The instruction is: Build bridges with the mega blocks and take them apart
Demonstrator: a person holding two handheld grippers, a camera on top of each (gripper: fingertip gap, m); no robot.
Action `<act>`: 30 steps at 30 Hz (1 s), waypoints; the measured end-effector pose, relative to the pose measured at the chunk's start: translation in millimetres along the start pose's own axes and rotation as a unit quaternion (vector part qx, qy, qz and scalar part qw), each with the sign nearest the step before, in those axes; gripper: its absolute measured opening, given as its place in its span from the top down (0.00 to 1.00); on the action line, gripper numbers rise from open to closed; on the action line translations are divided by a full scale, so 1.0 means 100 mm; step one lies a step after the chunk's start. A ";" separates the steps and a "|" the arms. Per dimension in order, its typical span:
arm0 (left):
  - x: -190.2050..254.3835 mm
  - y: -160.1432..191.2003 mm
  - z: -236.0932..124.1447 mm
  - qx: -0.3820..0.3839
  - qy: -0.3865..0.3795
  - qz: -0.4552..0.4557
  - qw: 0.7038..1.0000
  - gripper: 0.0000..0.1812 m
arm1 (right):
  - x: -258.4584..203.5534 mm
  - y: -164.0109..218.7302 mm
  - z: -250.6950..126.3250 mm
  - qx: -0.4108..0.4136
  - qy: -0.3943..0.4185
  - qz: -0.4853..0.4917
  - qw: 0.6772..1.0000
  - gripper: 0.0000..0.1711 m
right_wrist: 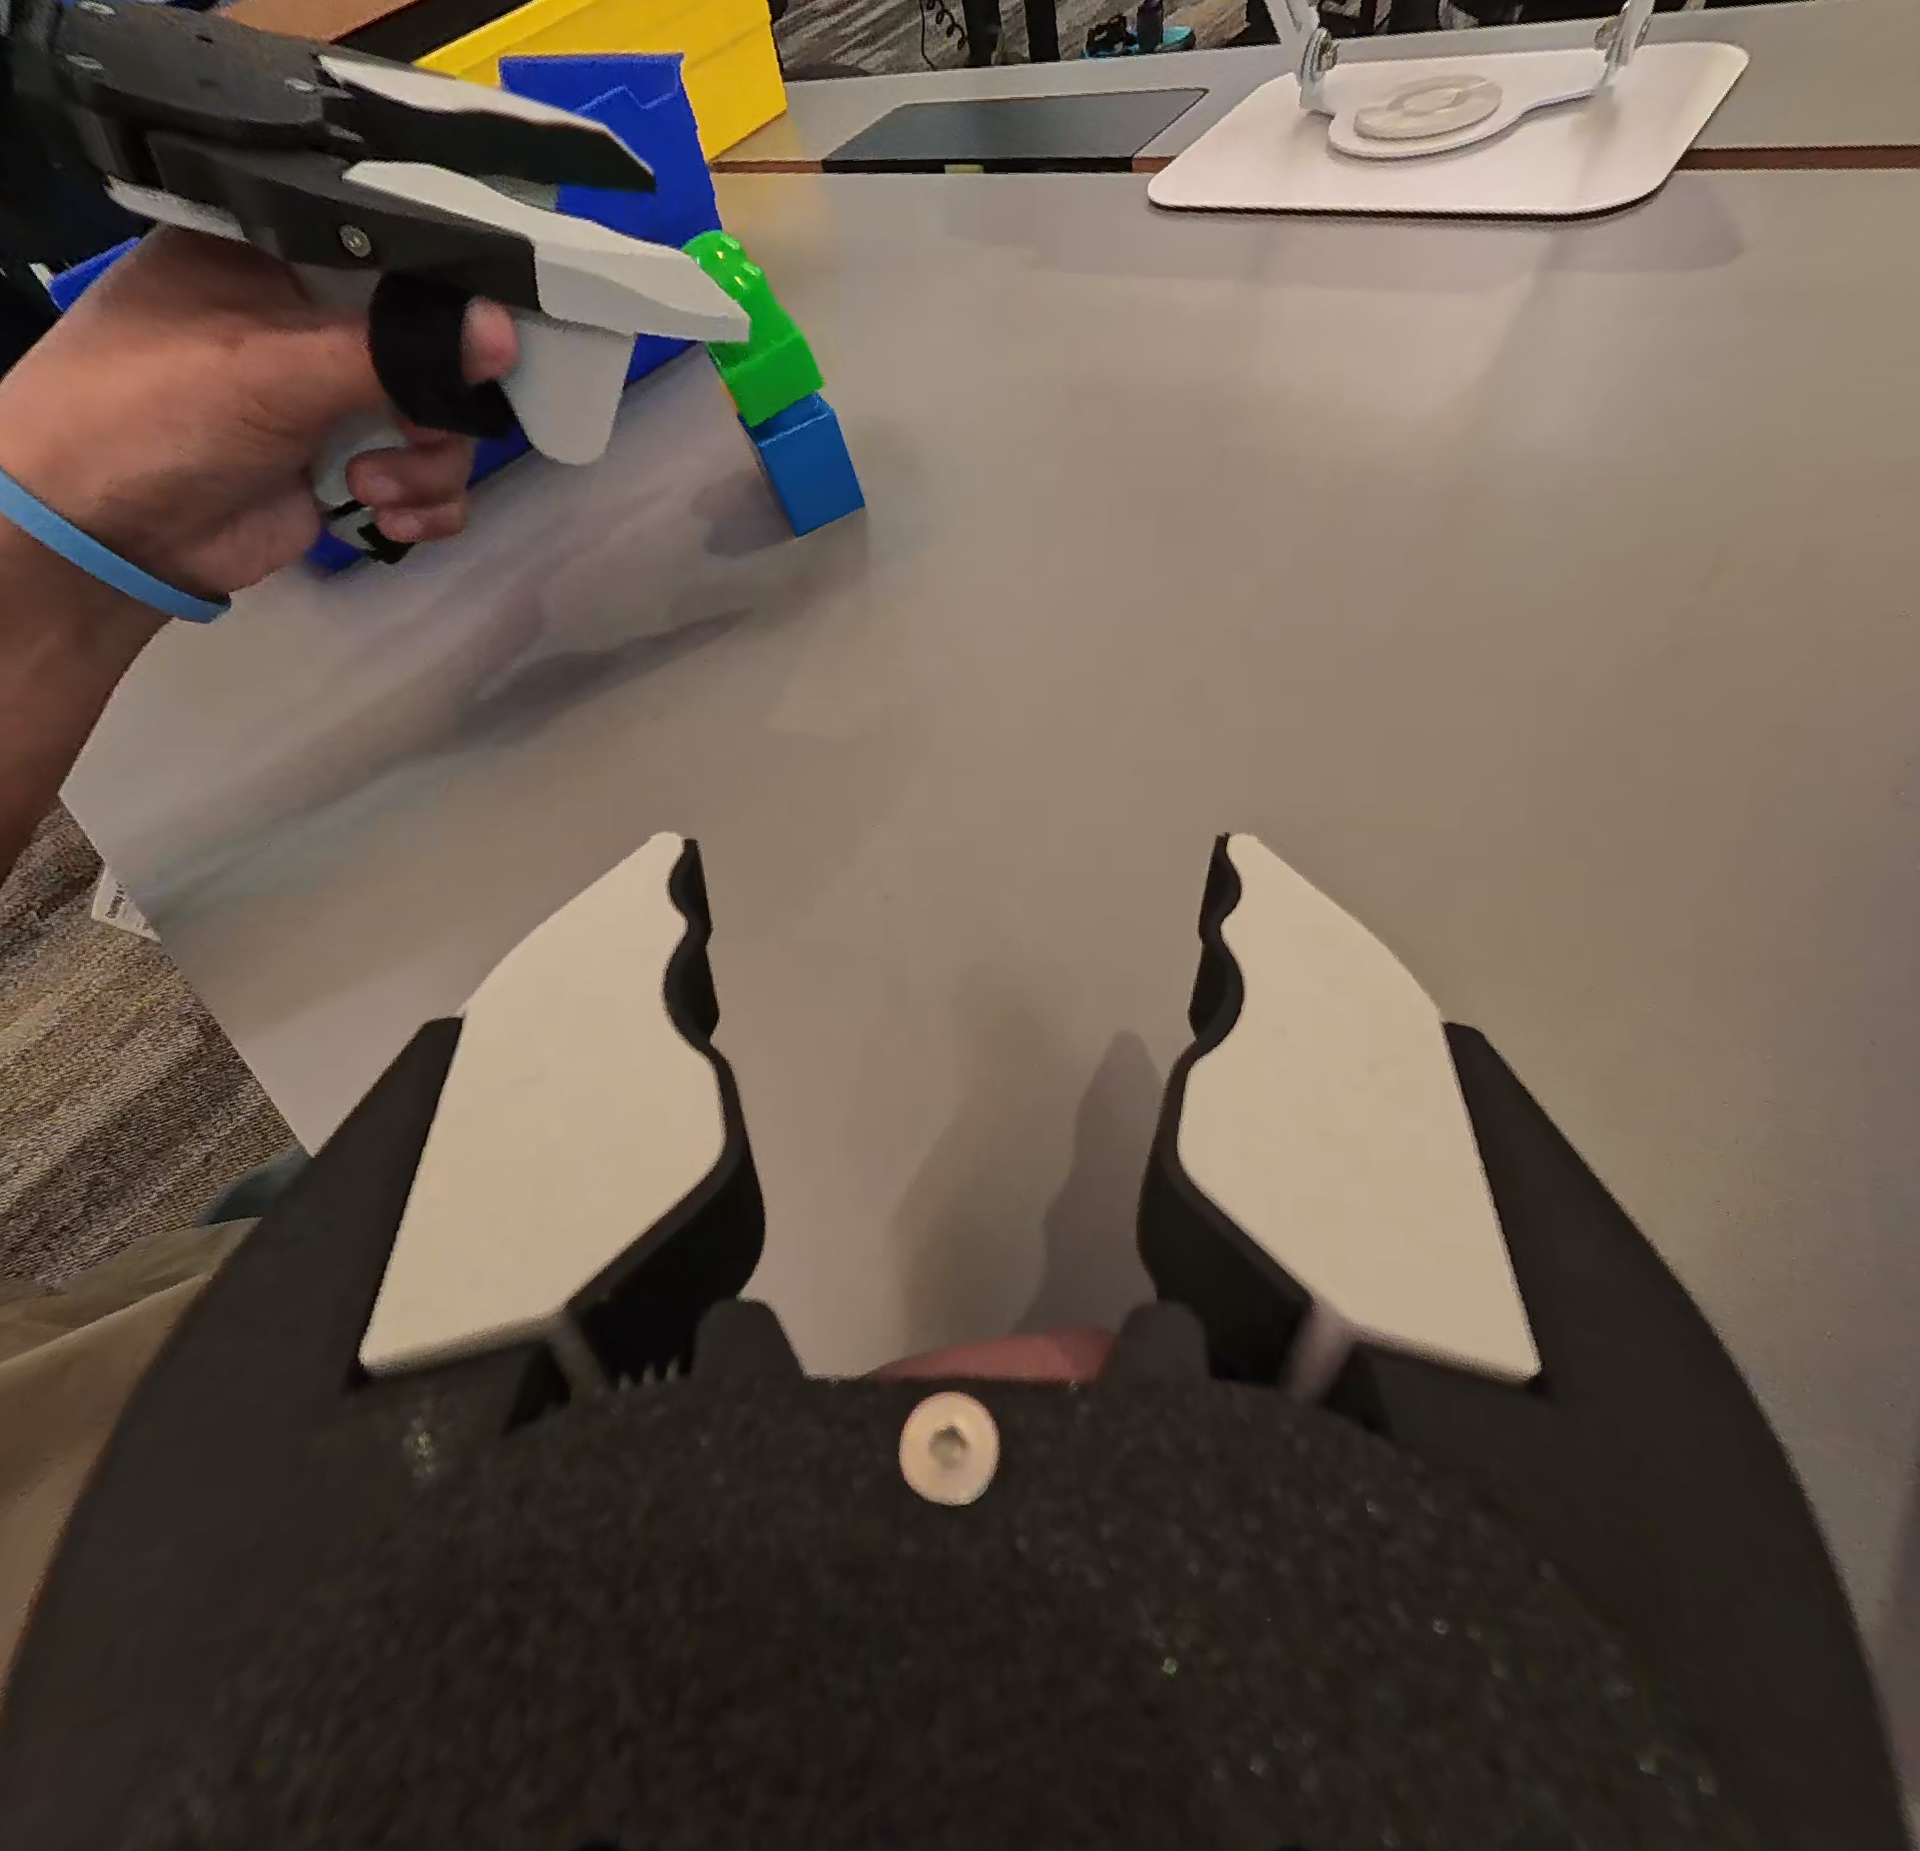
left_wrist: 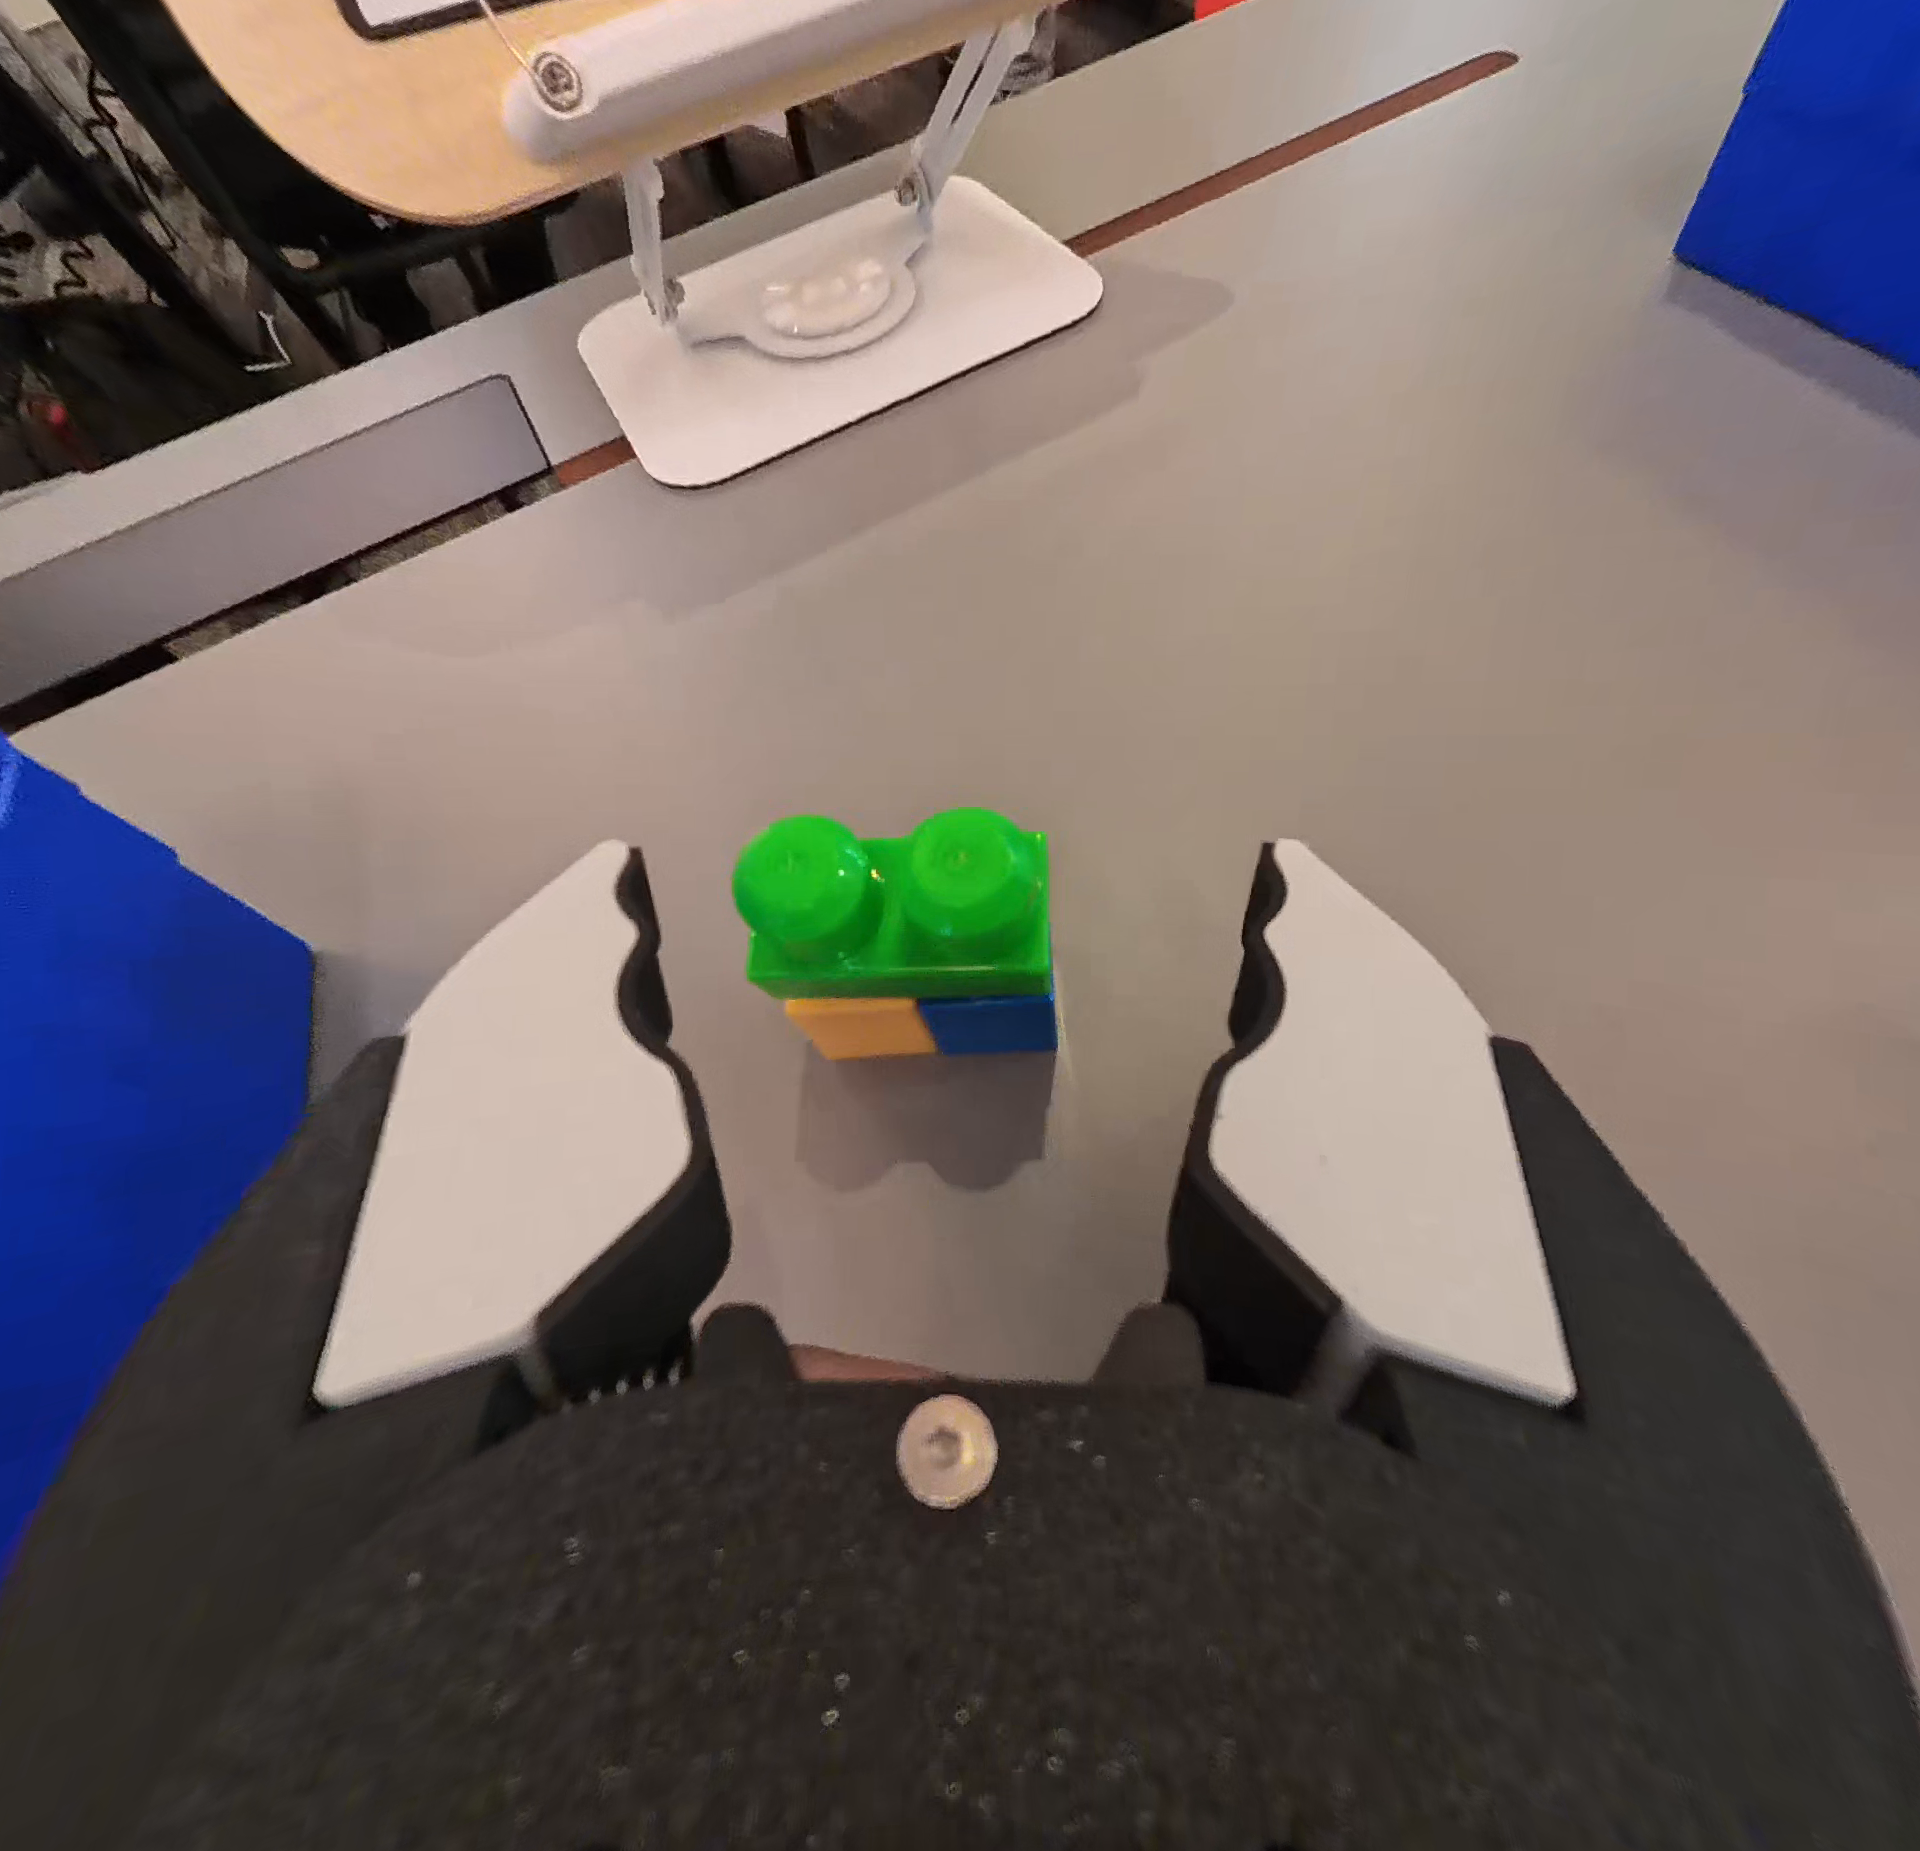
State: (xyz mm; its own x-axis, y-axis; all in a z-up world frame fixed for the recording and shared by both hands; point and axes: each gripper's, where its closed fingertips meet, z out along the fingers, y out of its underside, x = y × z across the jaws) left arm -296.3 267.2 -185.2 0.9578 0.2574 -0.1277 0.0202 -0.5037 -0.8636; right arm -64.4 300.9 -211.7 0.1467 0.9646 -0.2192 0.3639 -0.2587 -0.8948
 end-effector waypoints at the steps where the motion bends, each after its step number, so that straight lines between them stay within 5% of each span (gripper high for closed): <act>1: 0.01 0.01 0.00 0.001 0.006 -0.004 1.000 0.41 | 0.00 0.00 0.00 0.000 0.001 0.000 1.000 0.47; 10: 0.02 0.42 -0.63 0.031 -0.007 -0.002 0.999 0.48 | -0.05 -0.13 0.19 -0.002 -0.009 -0.027 1.000 0.59; 19: 0.03 0.84 -1.17 0.081 -0.042 -0.053 0.994 0.53 | -0.38 -0.38 1.26 -0.077 -0.004 -0.173 0.982 0.57; 30: -0.04 0.88 -1.26 0.089 -0.033 -0.079 0.992 0.54 | -0.72 -0.84 2.12 -0.114 0.003 -0.266 0.957 0.66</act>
State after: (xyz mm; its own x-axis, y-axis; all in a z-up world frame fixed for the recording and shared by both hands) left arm -262.3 117.5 -199.3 0.9260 0.3774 -0.0104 0.1116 -0.2999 -0.9474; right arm -300.3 263.5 -203.3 -0.1107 0.9627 0.2471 0.5802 0.2644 -0.7704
